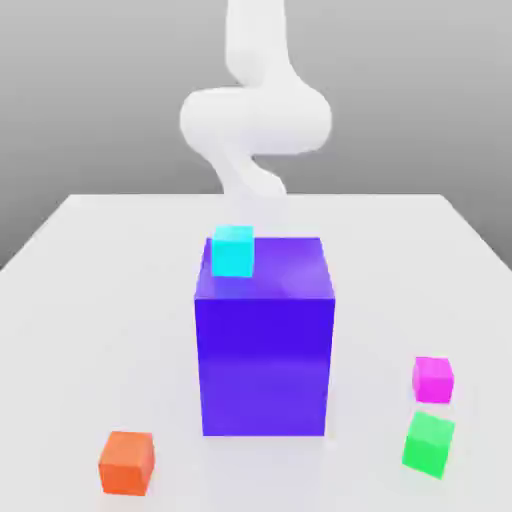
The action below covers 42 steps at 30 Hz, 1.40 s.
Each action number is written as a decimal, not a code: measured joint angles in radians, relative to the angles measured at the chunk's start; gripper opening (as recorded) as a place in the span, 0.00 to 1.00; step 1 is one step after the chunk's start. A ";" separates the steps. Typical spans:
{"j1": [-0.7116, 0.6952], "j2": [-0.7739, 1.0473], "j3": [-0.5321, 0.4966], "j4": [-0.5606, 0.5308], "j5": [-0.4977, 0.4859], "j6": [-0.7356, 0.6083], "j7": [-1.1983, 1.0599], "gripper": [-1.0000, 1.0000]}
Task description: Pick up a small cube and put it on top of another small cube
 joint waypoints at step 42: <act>0.323 0.999 0.242 -0.348 -0.445 0.603 1.075 0.00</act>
